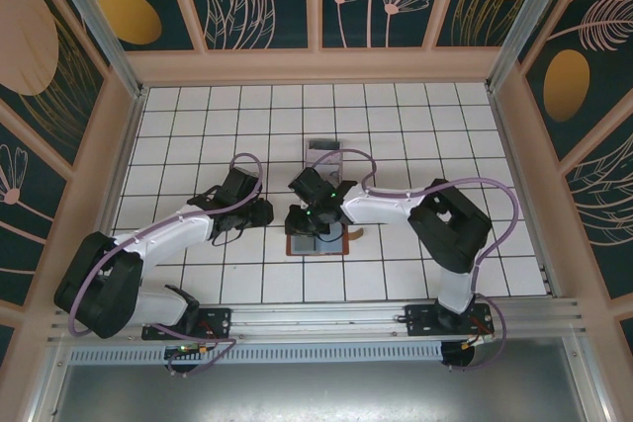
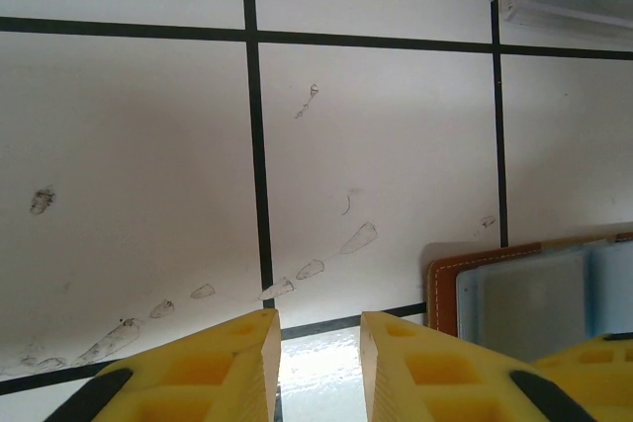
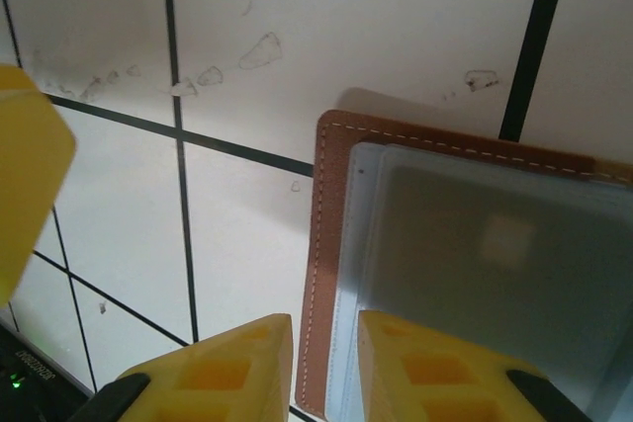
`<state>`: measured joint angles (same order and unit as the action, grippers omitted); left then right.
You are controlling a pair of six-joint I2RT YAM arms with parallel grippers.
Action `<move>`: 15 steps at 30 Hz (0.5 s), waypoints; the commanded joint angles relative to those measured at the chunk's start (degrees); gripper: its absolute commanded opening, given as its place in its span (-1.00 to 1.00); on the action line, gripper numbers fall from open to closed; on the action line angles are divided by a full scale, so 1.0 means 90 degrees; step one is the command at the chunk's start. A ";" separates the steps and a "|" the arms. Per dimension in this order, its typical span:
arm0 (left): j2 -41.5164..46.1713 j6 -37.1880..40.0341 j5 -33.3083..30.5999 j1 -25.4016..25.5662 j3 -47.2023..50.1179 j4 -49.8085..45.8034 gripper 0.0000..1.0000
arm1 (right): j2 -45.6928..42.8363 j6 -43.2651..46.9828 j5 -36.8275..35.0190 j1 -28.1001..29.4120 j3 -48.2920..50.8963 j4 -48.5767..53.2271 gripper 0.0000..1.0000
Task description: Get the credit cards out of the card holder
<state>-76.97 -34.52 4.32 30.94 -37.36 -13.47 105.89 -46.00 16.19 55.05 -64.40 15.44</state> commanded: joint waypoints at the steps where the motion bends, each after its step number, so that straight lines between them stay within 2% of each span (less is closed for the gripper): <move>1: 0.0051 0.0047 0.0124 -0.0030 0.0004 0.0091 -0.41 | 0.0201 -0.0090 -0.0001 0.0048 -0.0154 0.0235 -0.48; 15: -0.0142 0.0164 0.0255 -0.0031 -0.0173 0.0054 -0.41 | 0.0179 -0.0116 -0.1169 0.0206 -0.0338 0.1700 -0.27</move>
<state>-77.49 -34.46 5.61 30.94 -37.41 -13.50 107.04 -46.33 10.70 56.03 -67.00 23.20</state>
